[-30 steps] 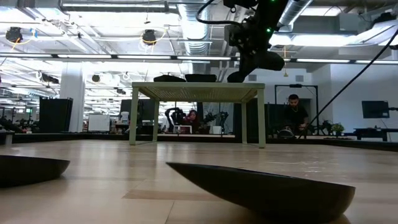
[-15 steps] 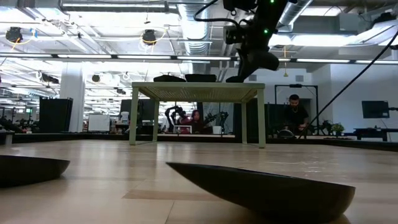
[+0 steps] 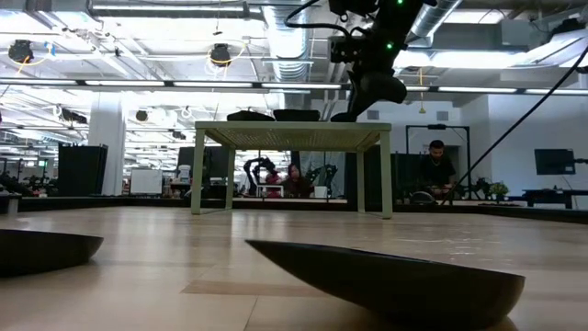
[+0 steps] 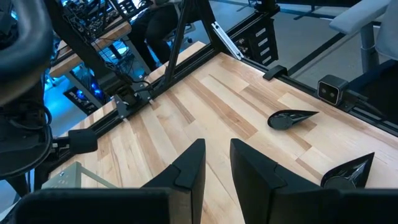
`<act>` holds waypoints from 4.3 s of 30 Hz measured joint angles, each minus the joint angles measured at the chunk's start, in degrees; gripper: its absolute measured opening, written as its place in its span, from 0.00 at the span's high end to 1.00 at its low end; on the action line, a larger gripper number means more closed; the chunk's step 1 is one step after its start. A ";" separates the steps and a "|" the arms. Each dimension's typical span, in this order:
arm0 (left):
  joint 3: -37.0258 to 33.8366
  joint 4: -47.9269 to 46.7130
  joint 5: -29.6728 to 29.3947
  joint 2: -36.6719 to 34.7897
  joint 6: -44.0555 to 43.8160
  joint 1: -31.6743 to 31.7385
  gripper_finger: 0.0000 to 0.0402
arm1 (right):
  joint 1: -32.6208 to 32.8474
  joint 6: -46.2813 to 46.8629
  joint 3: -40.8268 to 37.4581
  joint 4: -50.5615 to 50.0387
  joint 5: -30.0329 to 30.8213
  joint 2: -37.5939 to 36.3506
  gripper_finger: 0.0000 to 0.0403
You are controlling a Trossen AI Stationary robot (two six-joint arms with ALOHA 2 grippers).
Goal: Pick & Place Mini shaped plates
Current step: Stack the drop-shaped plate on top of the other drop-shaped plate on the shelf
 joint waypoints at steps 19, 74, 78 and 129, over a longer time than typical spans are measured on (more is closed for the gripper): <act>0.00 -0.03 0.00 0.00 0.00 0.00 0.81 | -0.90 4.24 0.00 0.70 -0.09 0.00 0.69; -0.04 -0.85 0.44 19.34 -13.75 -4.76 0.81 | 47.77 38.05 0.82 14.78 -16.67 20.90 0.68; -0.04 -0.46 0.17 18.91 -15.02 -4.87 0.81 | 48.81 38.03 5.73 13.42 -16.63 24.15 0.69; -0.04 -0.44 0.13 18.69 -14.95 -4.72 0.81 | 34.15 70.68 7.20 1.74 16.14 7.55 0.99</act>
